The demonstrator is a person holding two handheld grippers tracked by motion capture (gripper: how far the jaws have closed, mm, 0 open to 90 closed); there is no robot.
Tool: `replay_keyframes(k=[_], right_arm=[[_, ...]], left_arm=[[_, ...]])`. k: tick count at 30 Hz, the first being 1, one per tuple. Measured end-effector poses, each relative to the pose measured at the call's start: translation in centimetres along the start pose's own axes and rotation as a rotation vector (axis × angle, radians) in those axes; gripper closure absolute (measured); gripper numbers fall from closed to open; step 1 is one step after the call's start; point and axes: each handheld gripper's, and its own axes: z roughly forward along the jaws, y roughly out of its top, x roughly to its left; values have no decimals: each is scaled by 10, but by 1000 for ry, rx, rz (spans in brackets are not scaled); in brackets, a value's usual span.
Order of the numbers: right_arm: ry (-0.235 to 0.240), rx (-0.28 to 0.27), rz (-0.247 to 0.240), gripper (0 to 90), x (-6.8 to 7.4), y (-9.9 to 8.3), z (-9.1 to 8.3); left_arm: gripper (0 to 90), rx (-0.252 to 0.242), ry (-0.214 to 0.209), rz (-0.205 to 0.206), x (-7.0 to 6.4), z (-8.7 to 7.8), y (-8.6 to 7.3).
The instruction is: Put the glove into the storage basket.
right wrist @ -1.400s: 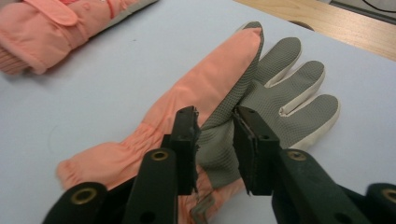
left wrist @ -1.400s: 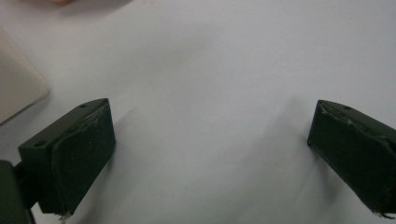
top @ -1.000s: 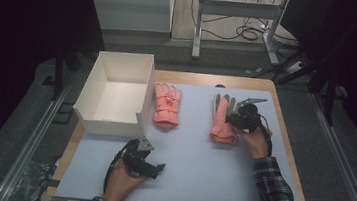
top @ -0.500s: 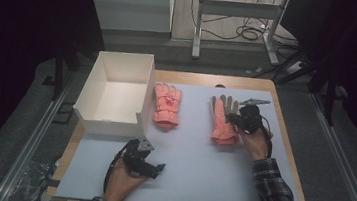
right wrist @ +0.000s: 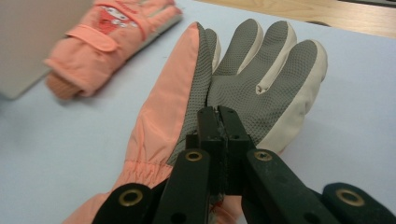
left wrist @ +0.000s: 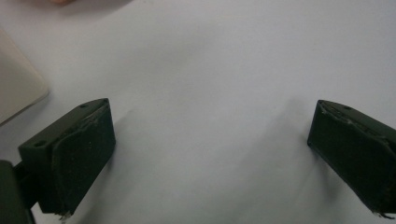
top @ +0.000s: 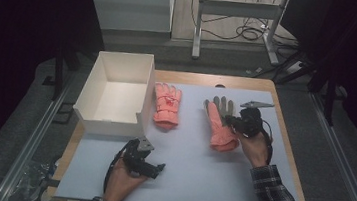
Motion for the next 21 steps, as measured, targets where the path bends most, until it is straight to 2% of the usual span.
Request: replay_keyframes(k=[8,13,17,21], right_arm=[[44,-11,-14,895,34,-8,-12],[64,-6,-11,895,52,-18,-13],[80,11,4,895,57,-29,-7],[81,40,15,892,56,-41,2]], left_arm=[[9,1,0,1,0,0,0],[9,1,1,2,0,0,0],[9,1,0,1,0,0,0],[9,1,0,1,0,0,0]])
